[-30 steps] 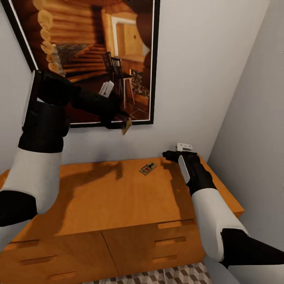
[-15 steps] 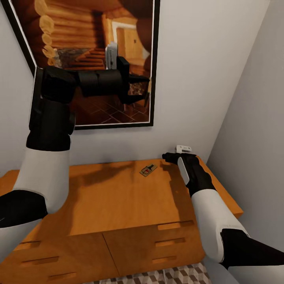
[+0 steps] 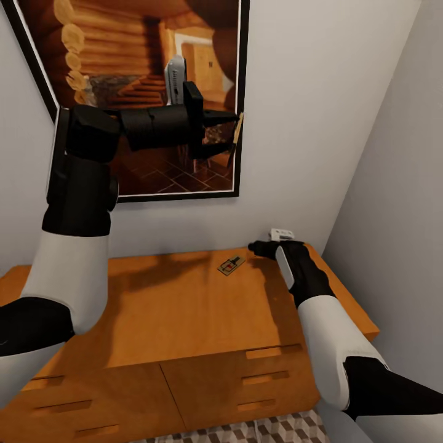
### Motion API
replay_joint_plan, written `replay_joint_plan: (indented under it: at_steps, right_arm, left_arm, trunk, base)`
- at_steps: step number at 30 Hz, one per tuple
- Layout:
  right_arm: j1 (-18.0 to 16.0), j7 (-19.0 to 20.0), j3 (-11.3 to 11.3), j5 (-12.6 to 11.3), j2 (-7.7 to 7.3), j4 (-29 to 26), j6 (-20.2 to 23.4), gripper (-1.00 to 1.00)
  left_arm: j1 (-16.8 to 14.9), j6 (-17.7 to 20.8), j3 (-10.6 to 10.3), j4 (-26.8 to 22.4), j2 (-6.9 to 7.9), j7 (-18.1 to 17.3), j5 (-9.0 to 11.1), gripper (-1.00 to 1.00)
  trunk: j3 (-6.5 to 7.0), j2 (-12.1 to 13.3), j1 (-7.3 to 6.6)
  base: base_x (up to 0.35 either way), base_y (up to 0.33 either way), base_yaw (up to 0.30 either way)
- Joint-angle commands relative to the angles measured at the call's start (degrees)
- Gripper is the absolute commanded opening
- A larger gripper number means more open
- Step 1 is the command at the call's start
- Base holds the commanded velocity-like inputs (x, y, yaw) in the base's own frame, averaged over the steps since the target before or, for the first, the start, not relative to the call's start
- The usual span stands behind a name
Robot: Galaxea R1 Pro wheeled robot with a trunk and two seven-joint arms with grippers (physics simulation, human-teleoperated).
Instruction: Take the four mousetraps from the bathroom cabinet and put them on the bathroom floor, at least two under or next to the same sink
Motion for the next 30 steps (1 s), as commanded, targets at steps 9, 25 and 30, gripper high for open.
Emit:
replay_joint_plan:
  at_steps: [9, 25, 30]
  right_arm:
    - [-0.04, -1.47, 6.34, 0.18, 0.06, -2.24, 11.72, 1.00]
    - [0.14, -23.95, 14.11, -26.32, 0.06, -9.46, 16.44, 1.00]
    - [2.04, -37.41, 15.71, -36.51, 0.06, -16.40, 18.49, 1.00]
  left_arm:
    - [0.64, 0.30, -0.02, 0.30, -0.08, -0.09, 0.49, -1.00]
    - [0.76, 0.14, -3.32, 0.60, -0.14, -4.00, 0.49, -1.00]
    - [0.77, 0.07, -3.37, 0.62, -0.17, -3.99, 0.49, -1.00]
  trunk:
    - [-0.06, -0.04, 0.00]
    - [-0.06, -0.04, 0.00]
    - [-0.06, -0.04, 0.00]
  base:
    - [0.017, 0.000, 0.000]
    - [0.179, 0.000, 0.000]
    - [0.004, 0.000, 0.000]
